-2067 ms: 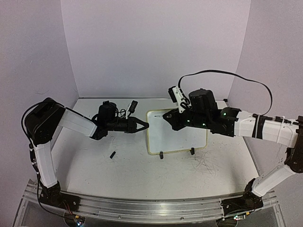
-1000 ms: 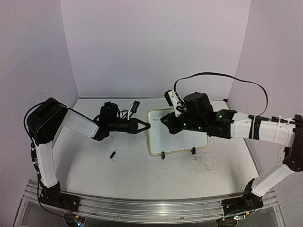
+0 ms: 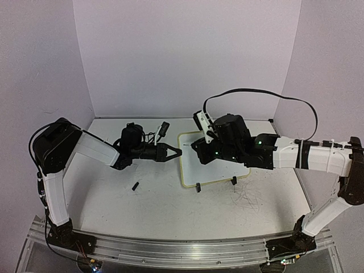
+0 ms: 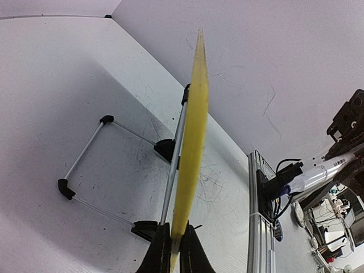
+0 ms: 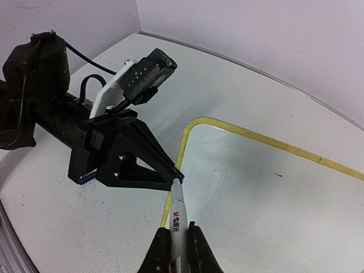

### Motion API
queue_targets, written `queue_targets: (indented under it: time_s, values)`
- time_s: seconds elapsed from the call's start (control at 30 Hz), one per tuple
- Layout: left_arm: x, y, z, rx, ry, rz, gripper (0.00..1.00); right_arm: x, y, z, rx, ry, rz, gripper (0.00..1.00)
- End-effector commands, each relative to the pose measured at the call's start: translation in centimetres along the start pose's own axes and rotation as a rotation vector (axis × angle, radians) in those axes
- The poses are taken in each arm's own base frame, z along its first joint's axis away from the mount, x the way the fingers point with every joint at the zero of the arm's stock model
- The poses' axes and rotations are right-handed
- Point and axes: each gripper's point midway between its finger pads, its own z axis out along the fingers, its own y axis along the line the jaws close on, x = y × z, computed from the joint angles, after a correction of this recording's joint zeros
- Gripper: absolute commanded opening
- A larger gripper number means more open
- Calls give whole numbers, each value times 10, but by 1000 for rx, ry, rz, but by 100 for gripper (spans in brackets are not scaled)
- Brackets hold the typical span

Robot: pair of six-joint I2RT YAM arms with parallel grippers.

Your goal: Write a sentence on the whiteboard

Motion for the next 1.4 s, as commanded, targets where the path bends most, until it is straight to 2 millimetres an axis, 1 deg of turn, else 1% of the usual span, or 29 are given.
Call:
queue_targets:
  time_s: [0.0,0.17,0.33,0.53,0.93,1.1,1.2,1.37]
  values:
    - [-12,-13,1,29,-28,10,0,-16,4,1,0,-53,8,0]
    - [-12,-13,-1,22,-33,15,0,-11,-3,5,45,-50,24,0]
    - [-13,-13,0,25,-33,15,0,-11,-2,7,42,-49,25,0]
    - [-13,-14,-1,18,-37,19,0,-6,-1,10,38,-42,36,0]
    - [-13,-13,-1,16,-38,17,0,-9,-4,17,65,-54,29,0]
    - [-13,-14,-1,17,-38,19,0,-7,-5,19,72,-49,26,0]
    - [-13,-14,-1,17,-37,18,0,-12,-5,20,74,-73,35,0]
    - [-12,-14,-1,16,-36,18,0,-15,-5,23,81,-87,36,0]
